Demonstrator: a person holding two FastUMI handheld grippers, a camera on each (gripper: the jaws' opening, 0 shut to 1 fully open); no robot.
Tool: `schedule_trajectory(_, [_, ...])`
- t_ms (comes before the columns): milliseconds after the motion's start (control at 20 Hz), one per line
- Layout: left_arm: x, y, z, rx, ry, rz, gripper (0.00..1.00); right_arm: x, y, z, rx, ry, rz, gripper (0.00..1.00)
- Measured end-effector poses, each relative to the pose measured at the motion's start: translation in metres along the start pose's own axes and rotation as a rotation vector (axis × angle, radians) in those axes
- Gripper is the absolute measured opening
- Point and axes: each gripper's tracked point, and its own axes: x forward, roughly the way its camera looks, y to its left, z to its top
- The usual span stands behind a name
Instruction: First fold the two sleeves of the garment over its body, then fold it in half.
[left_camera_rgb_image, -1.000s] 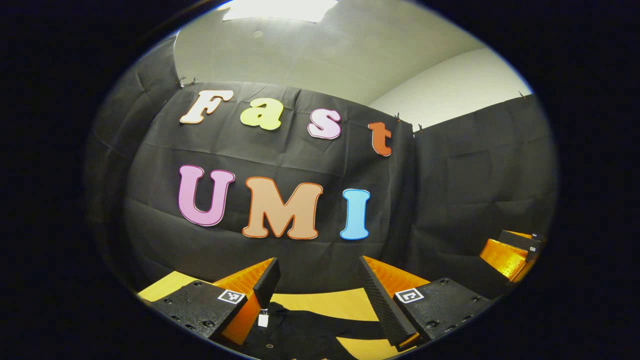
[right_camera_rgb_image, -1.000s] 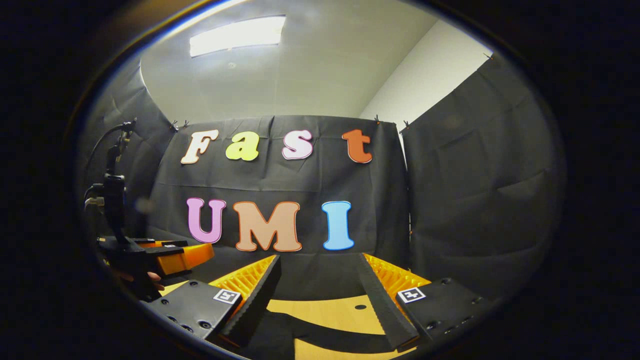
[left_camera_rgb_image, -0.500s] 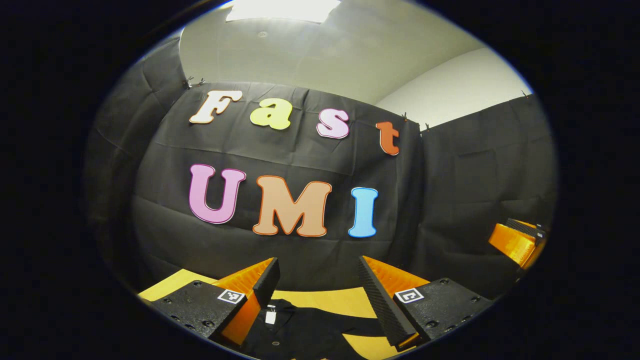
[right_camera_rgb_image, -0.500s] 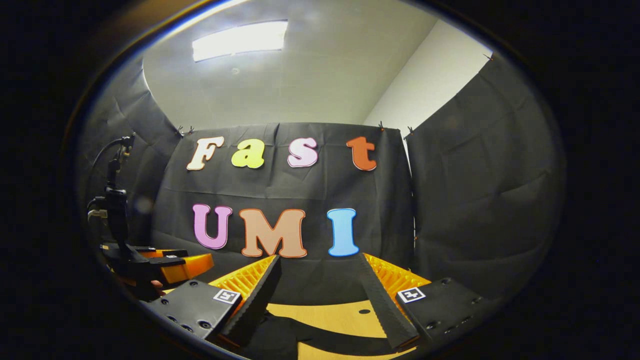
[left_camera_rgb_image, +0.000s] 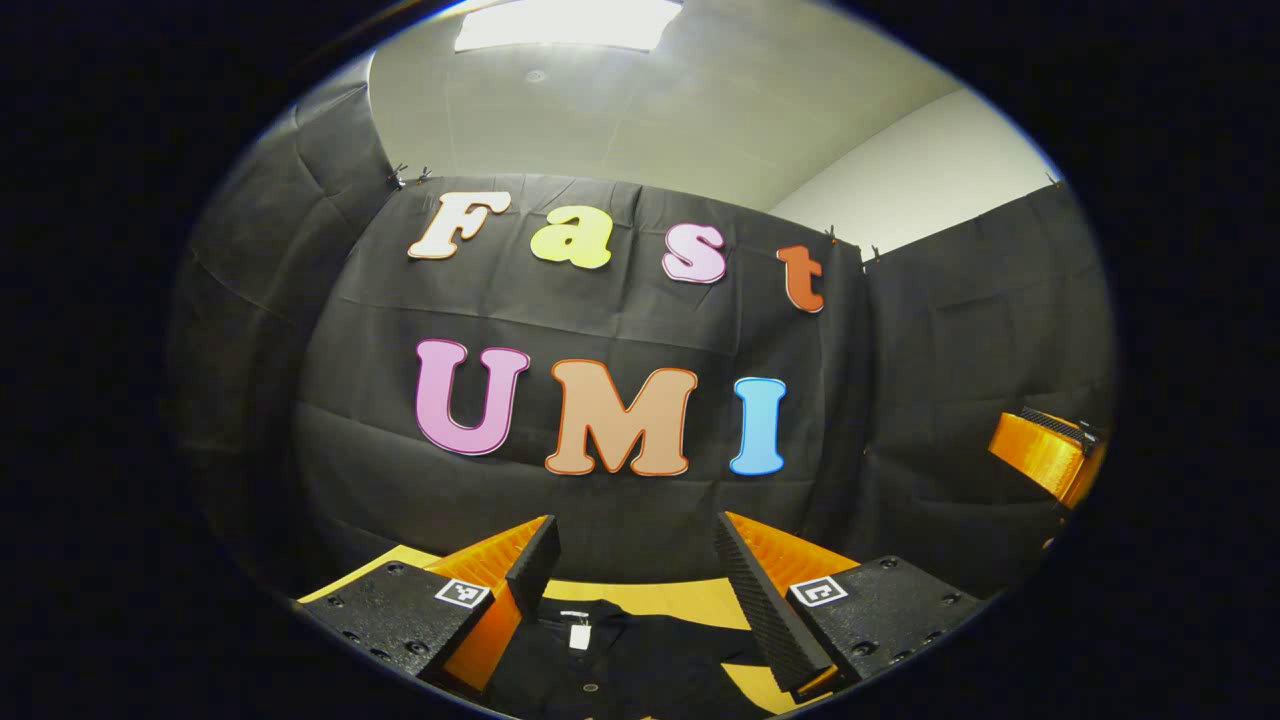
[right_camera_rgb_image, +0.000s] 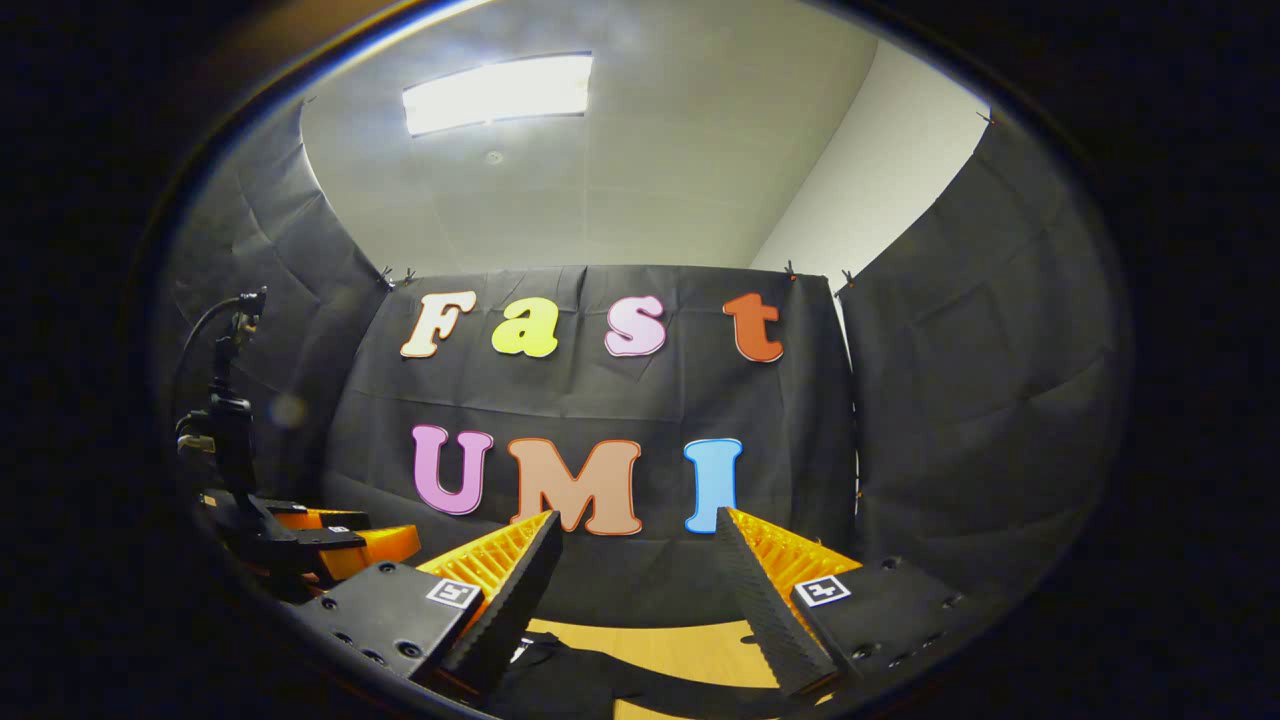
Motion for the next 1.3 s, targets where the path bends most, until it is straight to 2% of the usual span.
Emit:
schedule_trajectory(300, [-0.004,0.017,0.01,-0.022,-0.026,0.022,0.92,0.002,0.004,0.004,-0.013,0.015,0.013,0.98])
schedule_trajectory(700, [-0.004,0.009,0.014,-0.032,-0.047,0.003,0.92,0.001,-0.006,0.019,-0.03,-0.01,-0.031,0.97])
schedule_trajectory(1300, [-0.003,0.011,0.018,-0.02,-0.045,-0.001,0.92,-0.008,-0.01,0.014,-0.042,0.024,-0.08,0.98])
